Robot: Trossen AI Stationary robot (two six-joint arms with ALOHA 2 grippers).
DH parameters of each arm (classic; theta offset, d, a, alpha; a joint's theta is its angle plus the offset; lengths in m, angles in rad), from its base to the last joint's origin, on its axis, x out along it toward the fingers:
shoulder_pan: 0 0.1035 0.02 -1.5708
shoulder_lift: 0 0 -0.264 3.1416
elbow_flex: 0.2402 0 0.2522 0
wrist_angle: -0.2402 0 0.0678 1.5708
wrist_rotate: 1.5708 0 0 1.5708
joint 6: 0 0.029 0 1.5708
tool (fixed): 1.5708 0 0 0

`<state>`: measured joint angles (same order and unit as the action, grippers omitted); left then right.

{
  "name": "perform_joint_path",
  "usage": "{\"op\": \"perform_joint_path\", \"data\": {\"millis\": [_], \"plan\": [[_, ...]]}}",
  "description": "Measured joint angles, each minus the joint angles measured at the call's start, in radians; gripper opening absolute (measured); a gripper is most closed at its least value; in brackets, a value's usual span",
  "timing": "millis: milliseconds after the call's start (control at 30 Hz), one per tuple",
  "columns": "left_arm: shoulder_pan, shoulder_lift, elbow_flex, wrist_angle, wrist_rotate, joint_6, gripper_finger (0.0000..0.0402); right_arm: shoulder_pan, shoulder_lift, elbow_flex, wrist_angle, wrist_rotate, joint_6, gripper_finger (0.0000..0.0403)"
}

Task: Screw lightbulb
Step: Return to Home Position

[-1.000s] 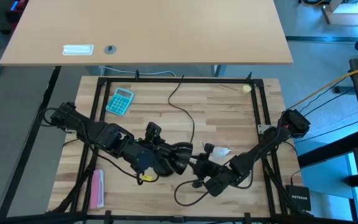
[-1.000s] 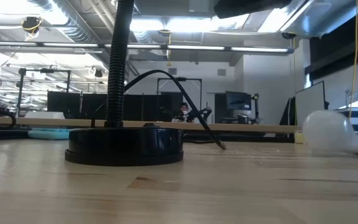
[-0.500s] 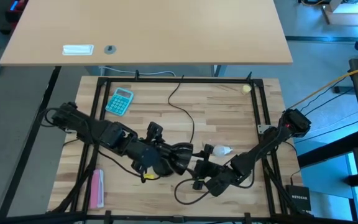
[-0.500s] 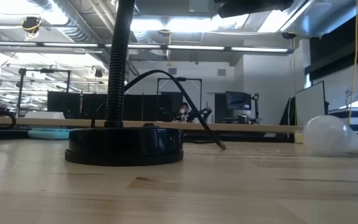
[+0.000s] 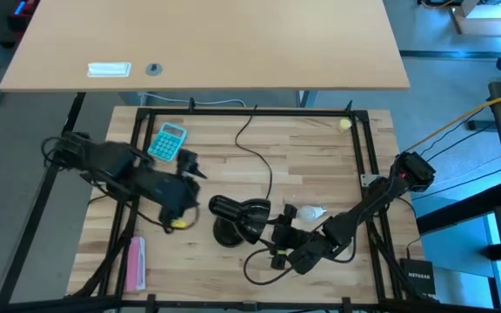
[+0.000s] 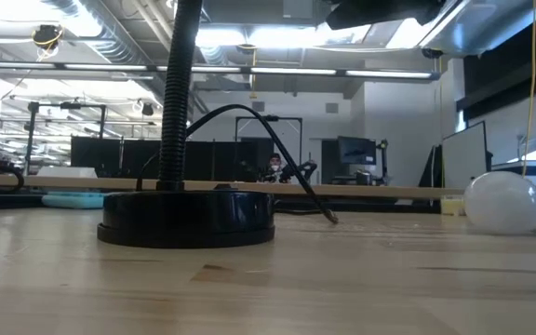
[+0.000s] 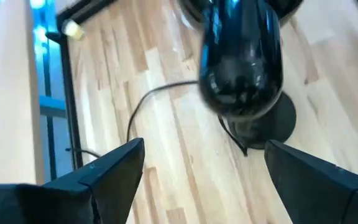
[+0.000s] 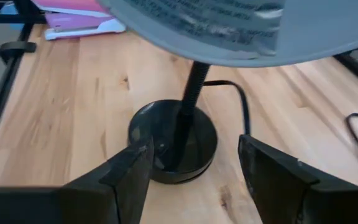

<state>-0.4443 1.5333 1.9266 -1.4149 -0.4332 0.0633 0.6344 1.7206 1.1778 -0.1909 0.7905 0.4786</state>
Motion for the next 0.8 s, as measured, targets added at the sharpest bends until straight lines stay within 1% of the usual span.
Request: {"op": "perform_joint_path", "data": {"millis": [67, 133, 233, 333, 500, 633, 700, 800], "plan": [[0.001, -0.051, -0.012, 0.001, 0.000, -0.017, 0.0321, -0.007, 0.000, 0.000, -0.002, -0.032, 0.001, 0.0232], [0.001, -0.116, -0.042, 0.010, -0.004, -0.032, 0.0321, -0.018, -0.001, 0.000, -0.015, -0.088, 0.019, 0.0226], [0.007, -0.239, -0.133, 0.028, -0.045, -0.080, 0.0321, -0.047, -0.012, 0.000, -0.045, -0.197, 0.052, 0.0214], [0.017, -0.392, -0.291, 0.103, -0.097, -0.139, 0.0321, -0.074, -0.037, 0.000, -0.102, -0.255, 0.067, 0.0201], [0.040, -0.621, -0.601, 0.350, -0.103, -0.177, 0.0321, -0.132, -0.102, 0.000, -0.216, -0.272, 0.029, 0.0174], [0.058, -0.736, -0.800, 0.483, -0.102, -0.172, 0.0321, -0.200, -0.160, -0.039, -0.228, -0.335, -0.018, 0.0151], [0.072, -0.782, -0.876, 0.537, -0.102, -0.160, 0.0321, -0.231, -0.192, -0.070, -0.227, -0.359, -0.040, 0.0138], [0.095, -0.856, -0.977, 0.624, -0.101, -0.148, 0.0320, -0.269, -0.250, -0.132, -0.212, -0.365, -0.075, 0.0118]]}}
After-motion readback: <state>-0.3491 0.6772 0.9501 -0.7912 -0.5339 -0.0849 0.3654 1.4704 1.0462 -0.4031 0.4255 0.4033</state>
